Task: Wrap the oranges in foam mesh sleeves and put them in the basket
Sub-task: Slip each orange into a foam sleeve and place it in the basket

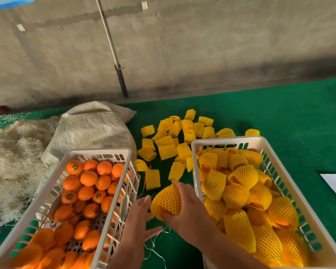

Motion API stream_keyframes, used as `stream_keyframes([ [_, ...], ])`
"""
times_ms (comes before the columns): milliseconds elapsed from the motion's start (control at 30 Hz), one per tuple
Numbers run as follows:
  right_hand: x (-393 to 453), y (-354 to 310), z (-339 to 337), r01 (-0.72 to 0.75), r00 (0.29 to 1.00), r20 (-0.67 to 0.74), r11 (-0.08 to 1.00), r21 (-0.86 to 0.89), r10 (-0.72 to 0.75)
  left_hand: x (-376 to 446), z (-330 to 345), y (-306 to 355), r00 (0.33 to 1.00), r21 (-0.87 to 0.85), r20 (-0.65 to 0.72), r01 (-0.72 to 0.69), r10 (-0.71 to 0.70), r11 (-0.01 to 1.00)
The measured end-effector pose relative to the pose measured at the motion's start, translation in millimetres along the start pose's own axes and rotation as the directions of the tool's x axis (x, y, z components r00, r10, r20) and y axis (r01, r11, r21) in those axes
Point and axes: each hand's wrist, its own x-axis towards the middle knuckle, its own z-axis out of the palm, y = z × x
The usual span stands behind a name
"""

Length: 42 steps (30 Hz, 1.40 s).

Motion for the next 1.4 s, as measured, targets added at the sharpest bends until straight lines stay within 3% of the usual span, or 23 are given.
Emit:
stream_keyframes([
  [33,-2,-2,0,0.042,0.999,0.032,0.999,0.000,-0.042,3,-1,4,0.973,-0.109,0.108,0.217,-0.206,0.970],
  [67,-4,-4,1,0.081,0.995,0.062,0.997,0.003,-0.081,3,-2,5,0.926,-0.149,0.223,0.340,-0.303,0.929],
  [100,-6,-5,1,0.117,0.990,0.083,0.993,0.000,-0.117,3,-4,6,0.900,-0.154,0.293,0.377,-0.322,0.913],
  [233,-12,-6,-6,0.141,0.988,0.070,0.990,0.003,-0.141,0,-9,2,0.925,-0.163,0.326,0.257,-0.194,0.953],
  [333,-15,-2,-15,-0.057,0.993,0.115,0.980,0.188,0.035,2,-8,-4,0.953,-0.253,0.280,0.193,-0.119,0.948],
  [433,-18,4,-20,-0.290,0.948,0.259,0.845,0.450,0.187,-4,4,-6,0.952,-0.236,0.301,0.138,-0.063,0.962],
  [600,-24,15,-24,-0.399,0.917,0.257,0.653,0.644,0.307,-14,29,-10,0.929,0.051,0.350,0.106,-0.117,0.993],
  [667,-28,22,-33,-0.395,0.916,0.231,0.641,0.658,0.327,-11,25,-9,0.915,0.220,0.401,-0.066,-0.029,0.973],
  [733,-33,38,-51,-0.370,0.925,0.172,0.696,0.615,0.339,-4,12,-9,0.901,0.440,0.423,-0.299,0.099,0.847],
  [800,-40,56,-76,-0.342,0.926,0.077,0.737,0.583,0.369,11,-12,-12,0.902,0.710,0.332,-0.432,0.278,0.556],
  [867,-47,80,-104,-0.326,0.916,-0.044,0.805,0.496,0.399,29,-42,-17,0.876,0.897,0.245,-0.367,0.416,0.246],
  [933,-56,106,-128,-0.346,0.905,-0.133,0.881,0.324,0.404,46,-78,-25,0.871,0.960,0.163,-0.249,0.463,0.130],
  [1033,-67,143,-144,-0.417,0.886,-0.191,0.906,0.076,0.423,66,-122,-47,0.917,0.983,0.017,-0.087,0.398,0.159],
  [1133,-73,167,-139,-0.482,0.871,-0.190,0.862,-0.156,0.453,77,-136,-58,0.938,0.961,-0.010,-0.087,0.346,0.262],
  [1400,-75,166,-109,-0.529,0.848,-0.199,0.805,-0.269,0.491,81,-136,-59,0.942,0.936,0.008,-0.125,0.336,0.328],
])
